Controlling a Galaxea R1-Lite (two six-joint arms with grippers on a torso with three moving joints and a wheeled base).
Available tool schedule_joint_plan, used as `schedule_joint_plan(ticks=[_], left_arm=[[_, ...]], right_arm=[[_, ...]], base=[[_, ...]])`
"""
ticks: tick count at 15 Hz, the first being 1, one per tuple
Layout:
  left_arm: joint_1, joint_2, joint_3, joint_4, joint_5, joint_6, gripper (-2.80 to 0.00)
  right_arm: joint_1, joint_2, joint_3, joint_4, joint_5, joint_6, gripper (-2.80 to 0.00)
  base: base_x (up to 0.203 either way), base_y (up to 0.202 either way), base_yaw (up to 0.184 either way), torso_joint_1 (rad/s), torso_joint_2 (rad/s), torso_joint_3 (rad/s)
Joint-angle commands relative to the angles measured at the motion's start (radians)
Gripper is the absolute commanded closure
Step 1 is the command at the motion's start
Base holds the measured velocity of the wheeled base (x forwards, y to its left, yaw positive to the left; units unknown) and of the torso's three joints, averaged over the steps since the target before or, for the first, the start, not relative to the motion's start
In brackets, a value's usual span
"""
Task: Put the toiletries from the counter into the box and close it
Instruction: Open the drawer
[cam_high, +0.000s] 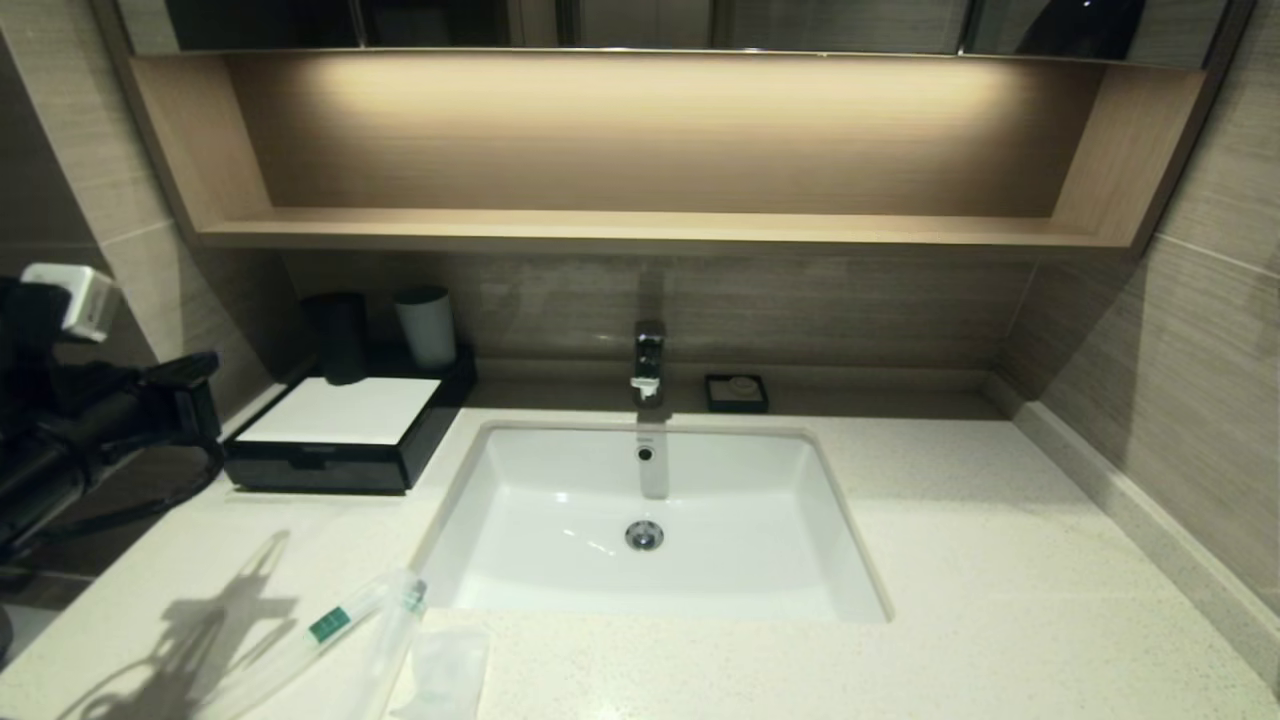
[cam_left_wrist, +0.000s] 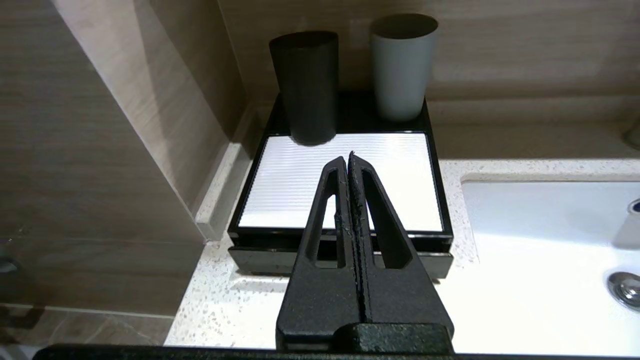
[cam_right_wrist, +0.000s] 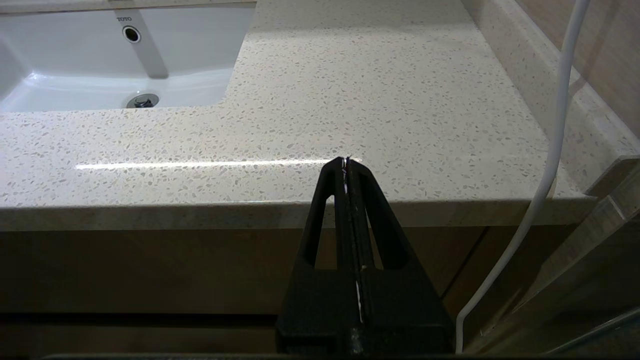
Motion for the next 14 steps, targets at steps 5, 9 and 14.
schedule_joint_plan(ticks=[5,9,14], left_arm=[[-0.004,-0.136,0.078,0.031,0.082,-0.008,0.0],[0.001,-0.121,0.101,0.004,0.157,-0.014,0.0],[0.017,-0.114,0.101,0.008,0.154,-0.021,0.0]], right_arm=[[0.0,0.002,0.0,0.002,0.0,0.001,0.0],[0.0,0.002,-0.001,0.002,0.0,0.001,0.0],[0.0,0.002,-0.001,0.002,0.0,0.001,0.0]], base=[[0.0,0.0,0.0,0.0,0.0,0.0],[0.0,0.0,0.0,0.0,0.0,0.0],[0.0,0.0,0.0,0.0,0.0,0.0]])
